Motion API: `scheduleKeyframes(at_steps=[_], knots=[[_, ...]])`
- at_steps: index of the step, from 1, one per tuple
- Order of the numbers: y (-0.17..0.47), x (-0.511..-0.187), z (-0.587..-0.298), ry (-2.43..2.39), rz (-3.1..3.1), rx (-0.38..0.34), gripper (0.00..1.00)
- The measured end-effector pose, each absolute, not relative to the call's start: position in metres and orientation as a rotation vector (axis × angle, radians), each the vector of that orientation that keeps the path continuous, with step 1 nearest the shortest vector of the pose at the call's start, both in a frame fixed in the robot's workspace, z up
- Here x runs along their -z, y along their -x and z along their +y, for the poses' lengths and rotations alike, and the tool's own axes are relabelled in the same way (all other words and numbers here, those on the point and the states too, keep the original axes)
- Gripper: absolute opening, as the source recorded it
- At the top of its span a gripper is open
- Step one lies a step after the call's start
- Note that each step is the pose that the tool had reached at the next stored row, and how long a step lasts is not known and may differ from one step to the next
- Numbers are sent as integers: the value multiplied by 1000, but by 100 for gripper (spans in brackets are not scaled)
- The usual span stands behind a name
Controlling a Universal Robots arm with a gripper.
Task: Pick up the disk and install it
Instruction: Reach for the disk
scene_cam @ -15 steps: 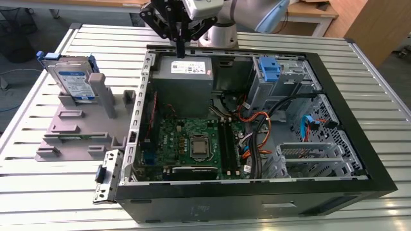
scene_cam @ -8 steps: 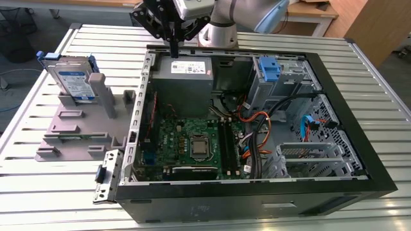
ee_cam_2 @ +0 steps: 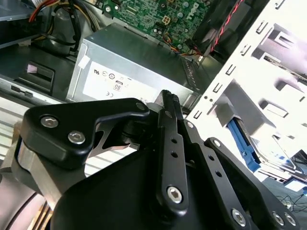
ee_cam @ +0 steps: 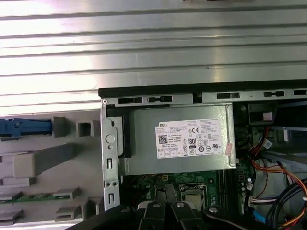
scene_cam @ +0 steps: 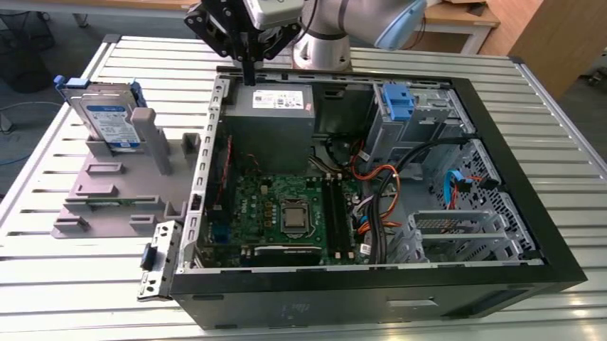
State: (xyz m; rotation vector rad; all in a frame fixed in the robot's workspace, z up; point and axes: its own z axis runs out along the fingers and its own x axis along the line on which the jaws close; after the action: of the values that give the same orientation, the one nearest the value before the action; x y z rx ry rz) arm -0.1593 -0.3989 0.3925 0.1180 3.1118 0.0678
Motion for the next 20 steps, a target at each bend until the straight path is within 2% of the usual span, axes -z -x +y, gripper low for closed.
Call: scheduleKeyframes(at_steps=[20], knots=[[170,-392,-399,-118,3112,-68,11]])
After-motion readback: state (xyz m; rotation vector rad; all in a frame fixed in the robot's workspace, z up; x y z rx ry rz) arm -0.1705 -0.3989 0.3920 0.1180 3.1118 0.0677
